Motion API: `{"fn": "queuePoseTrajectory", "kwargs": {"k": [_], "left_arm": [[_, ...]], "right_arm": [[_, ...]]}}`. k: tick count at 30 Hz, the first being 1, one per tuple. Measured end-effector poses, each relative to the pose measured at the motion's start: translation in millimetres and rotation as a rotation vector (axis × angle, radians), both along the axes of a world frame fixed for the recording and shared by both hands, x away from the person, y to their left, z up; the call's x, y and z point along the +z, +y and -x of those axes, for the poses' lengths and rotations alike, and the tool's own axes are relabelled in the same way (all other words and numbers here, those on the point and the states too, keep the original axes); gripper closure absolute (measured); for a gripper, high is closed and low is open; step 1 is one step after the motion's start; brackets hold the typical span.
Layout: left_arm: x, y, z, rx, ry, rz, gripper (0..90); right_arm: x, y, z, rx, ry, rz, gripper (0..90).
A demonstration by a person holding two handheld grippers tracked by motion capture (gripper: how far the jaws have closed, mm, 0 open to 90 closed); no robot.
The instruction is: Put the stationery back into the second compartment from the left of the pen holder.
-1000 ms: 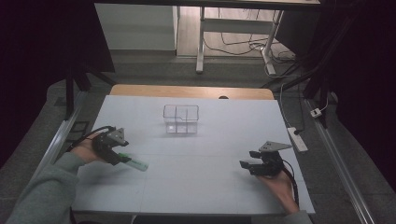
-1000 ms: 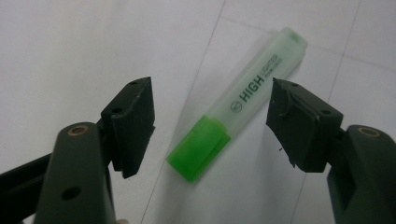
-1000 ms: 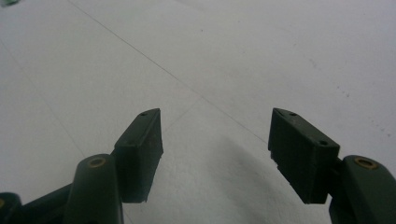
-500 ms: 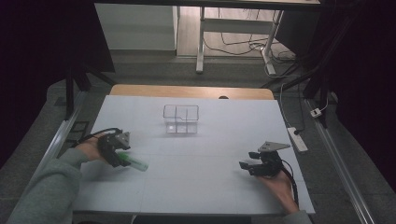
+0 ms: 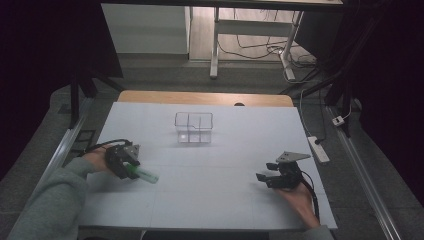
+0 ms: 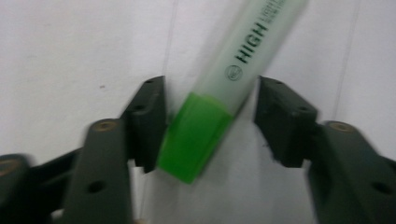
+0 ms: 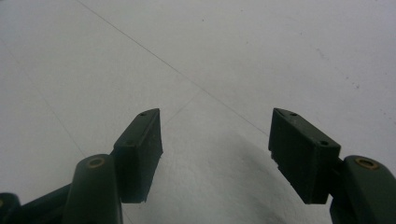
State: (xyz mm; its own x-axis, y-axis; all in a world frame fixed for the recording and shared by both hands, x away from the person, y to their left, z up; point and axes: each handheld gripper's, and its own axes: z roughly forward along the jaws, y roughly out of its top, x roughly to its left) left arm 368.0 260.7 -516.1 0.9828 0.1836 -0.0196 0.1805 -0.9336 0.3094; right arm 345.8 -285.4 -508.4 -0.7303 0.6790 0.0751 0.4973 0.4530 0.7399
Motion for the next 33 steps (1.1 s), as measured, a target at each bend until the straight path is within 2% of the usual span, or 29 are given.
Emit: {"fn": "queuePoseTrajectory", "kwargs": {"k": [6, 8, 12, 17, 21, 28, 33], "left_arm": [[1.3, -0.5, 0.9, -0.078, -0.010, -0.007, 60.1], [1.6, -1.4, 1.4, -0.085, -0.010, -0.009, 66.5], [1.9, -1.6, 2.8, -0.089, -0.021, -0.013, 66.6], [3.0, -1.2, 7.2, -0.067, -0.047, -0.009, 66.7], [7.2, 0.4, 10.9, -0.032, -0.060, 0.051, 66.7], [18.2, -3.3, 21.1, 0.018, -0.112, 0.111, 66.7], [23.7, -9.4, 28.1, 0.040, -0.143, 0.132, 66.7]], "right_arm": [[0.1, -0.7, -0.2, -0.003, 0.003, -0.007, 35.1], [-0.3, -0.6, -0.3, -0.002, 0.003, -0.005, 35.1], [-0.2, -0.3, -0.1, 0.001, 0.000, 0.003, 35.1], [1.1, -1.4, 0.1, -0.005, -0.004, -0.012, 35.1], [1.6, -1.5, 0.2, -0.005, -0.006, -0.006, 35.1], [3.2, -2.2, 0.7, -0.009, -0.011, -0.013, 35.1], [4.3, -2.3, 1.1, -0.009, -0.018, -0.014, 35.1]]}}
